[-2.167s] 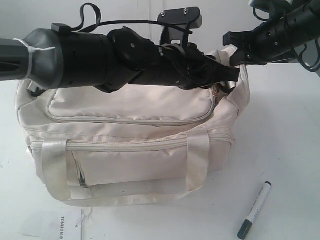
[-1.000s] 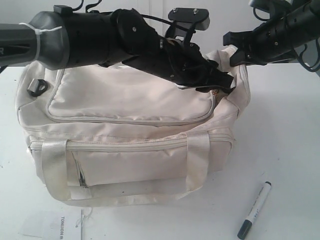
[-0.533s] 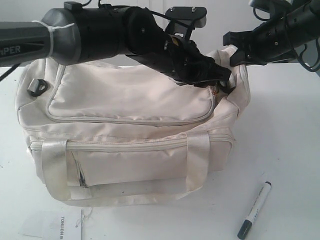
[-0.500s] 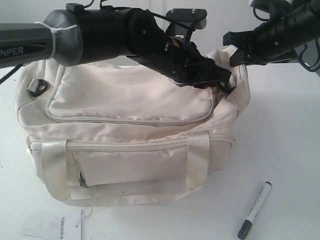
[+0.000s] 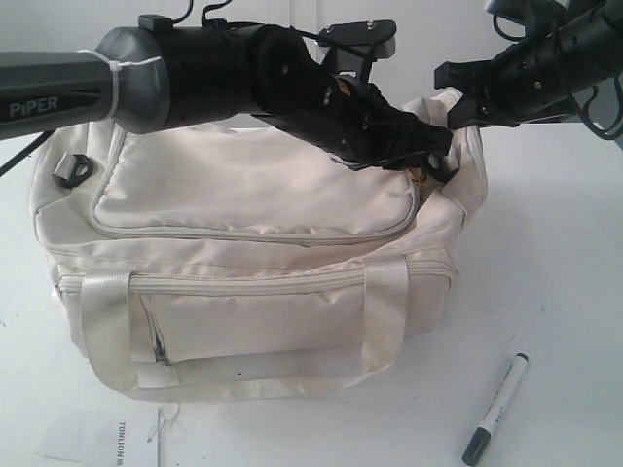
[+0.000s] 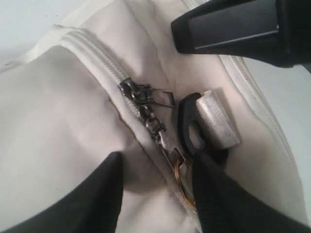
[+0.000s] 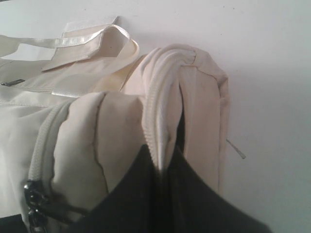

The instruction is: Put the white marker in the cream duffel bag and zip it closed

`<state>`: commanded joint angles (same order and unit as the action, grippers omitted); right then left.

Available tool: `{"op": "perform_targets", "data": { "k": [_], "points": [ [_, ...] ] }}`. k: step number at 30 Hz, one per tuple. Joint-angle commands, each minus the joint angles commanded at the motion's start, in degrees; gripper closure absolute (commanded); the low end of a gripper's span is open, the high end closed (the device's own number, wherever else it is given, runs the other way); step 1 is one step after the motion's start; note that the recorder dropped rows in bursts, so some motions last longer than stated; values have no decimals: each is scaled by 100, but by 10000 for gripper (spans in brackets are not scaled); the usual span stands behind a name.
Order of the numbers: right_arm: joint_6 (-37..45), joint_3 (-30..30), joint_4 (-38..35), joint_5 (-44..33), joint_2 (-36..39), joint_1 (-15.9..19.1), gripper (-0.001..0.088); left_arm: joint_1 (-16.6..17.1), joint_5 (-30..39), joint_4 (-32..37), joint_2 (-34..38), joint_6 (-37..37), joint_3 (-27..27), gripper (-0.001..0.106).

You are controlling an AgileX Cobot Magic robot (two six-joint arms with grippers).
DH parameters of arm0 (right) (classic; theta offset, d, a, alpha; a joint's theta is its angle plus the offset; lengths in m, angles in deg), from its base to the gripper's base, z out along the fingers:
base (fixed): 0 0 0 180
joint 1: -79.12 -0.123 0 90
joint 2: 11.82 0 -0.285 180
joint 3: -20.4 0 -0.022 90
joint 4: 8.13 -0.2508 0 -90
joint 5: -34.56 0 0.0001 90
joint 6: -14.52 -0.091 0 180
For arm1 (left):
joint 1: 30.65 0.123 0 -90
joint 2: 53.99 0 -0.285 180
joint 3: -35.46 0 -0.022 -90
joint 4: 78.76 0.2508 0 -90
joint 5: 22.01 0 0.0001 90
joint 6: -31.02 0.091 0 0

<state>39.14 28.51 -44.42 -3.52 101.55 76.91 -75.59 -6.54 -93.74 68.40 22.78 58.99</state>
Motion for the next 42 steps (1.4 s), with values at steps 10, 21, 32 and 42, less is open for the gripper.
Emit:
{"op": "perform_targets", "data": {
  "k": [10,21,32,42],
  "points": [
    [0,0,0,0,0,0,868,-169,84,-15,0,-13,0,555],
    [0,0,0,0,0,0,868,-245,116,-40,0,-122,0,619],
    [0,0,0,0,0,0,868,-245,-108,25,0,-79,0,1053],
    [0,0,0,0,0,0,868,-245,234,66,0,-411,0,1053]
  ]
}}
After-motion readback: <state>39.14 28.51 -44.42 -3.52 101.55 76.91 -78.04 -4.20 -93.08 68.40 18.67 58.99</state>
